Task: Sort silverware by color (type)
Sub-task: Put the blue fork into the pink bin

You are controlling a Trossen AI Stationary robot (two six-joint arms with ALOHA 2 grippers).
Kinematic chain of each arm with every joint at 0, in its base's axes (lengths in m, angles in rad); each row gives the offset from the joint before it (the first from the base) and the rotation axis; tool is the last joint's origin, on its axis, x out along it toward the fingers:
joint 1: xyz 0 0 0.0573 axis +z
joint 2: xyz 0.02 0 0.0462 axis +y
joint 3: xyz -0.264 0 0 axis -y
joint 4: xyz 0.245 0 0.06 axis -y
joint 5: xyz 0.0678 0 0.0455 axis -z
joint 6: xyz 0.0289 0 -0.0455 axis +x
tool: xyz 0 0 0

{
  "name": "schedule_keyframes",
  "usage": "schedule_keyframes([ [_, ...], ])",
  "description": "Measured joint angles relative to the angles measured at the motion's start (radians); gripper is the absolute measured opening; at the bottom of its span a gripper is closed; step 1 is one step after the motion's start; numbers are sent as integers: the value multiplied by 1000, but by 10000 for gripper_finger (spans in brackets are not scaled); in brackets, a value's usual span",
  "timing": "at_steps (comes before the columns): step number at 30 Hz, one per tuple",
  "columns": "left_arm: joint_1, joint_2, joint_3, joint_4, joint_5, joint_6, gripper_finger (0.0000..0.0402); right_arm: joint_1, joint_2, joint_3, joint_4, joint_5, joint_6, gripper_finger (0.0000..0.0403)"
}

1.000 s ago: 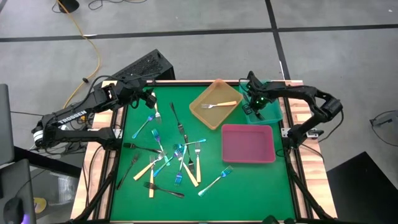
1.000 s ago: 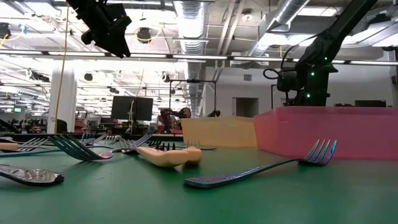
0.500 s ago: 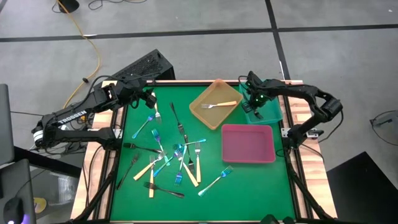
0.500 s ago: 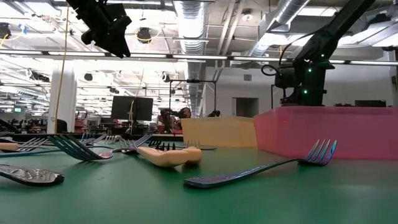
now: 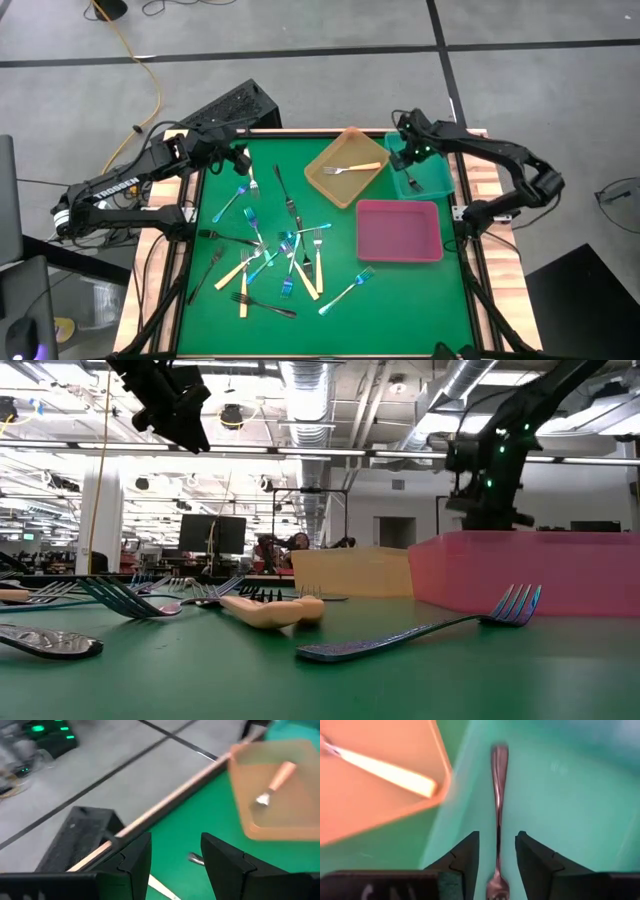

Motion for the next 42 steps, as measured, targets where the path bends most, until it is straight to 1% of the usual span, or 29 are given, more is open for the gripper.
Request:
schedule_keyframes([
  [3, 0, 0, 0, -11, 173, 68, 156, 9, -56, 17, 6, 0, 3, 141],
  [6, -12, 0, 0, -10, 356, 101, 156, 27, -96, 18, 10, 0, 2, 139],
  [8, -35, 7, 0, -10, 424, 108, 156, 43, -112, 18, 16, 0, 2, 139],
  [9, -51, 13, 0, -11, 432, 107, 156, 51, -114, 18, 14, 0, 2, 139],
  [12, -104, 44, 0, -40, 408, 108, 156, 76, -116, 18, 14, 0, -2, 139],
  [15, -172, 90, 0, -68, 398, 147, 156, 98, -116, 18, 15, 0, -6, 139],
  [21, -317, 200, 0, -3, 397, 187, 156, 128, -115, 17, 37, 0, -9, 138],
  [23, -353, 231, 0, -6, 357, 160, 156, 134, -115, 17, 36, 0, -9, 139],
  [24, -366, 244, 0, -24, 319, 135, 156, 137, -115, 17, 36, 0, -9, 139],
  [26, -383, 270, 0, -65, 193, 44, 156, 146, -115, 17, 36, 0, -9, 139],
  [28, -387, 293, 0, -113, 69, -97, 156, 153, -115, 17, 36, 0, -9, 138],
  [29, -387, 305, 0, -142, 29, -184, 156, 153, -115, 17, 37, 0, -9, 138],
  [31, -386, 328, 0, -190, -4, -369, 156, 154, -115, 17, 38, 0, -16, 139],
  [32, -386, 339, 0, -211, -2, -434, 156, 153, -115, 17, 39, 0, -17, 139],
  [33, -390, 351, 0, -233, 2, -466, 156, 153, -115, 17, 39, 1, -17, 138],
  [35, -399, 373, 0, -278, 6, -480, 156, 153, -115, 17, 45, 1, -17, 138],
  [39, -401, 423, 0, -325, -64, -503, 156, 153, -115, 17, 54, 1, -17, 138],
  [42, -345, 454, 0, -325, -28, -431, 156, 153, -115, 17, 57, 1, -17, 138],
])
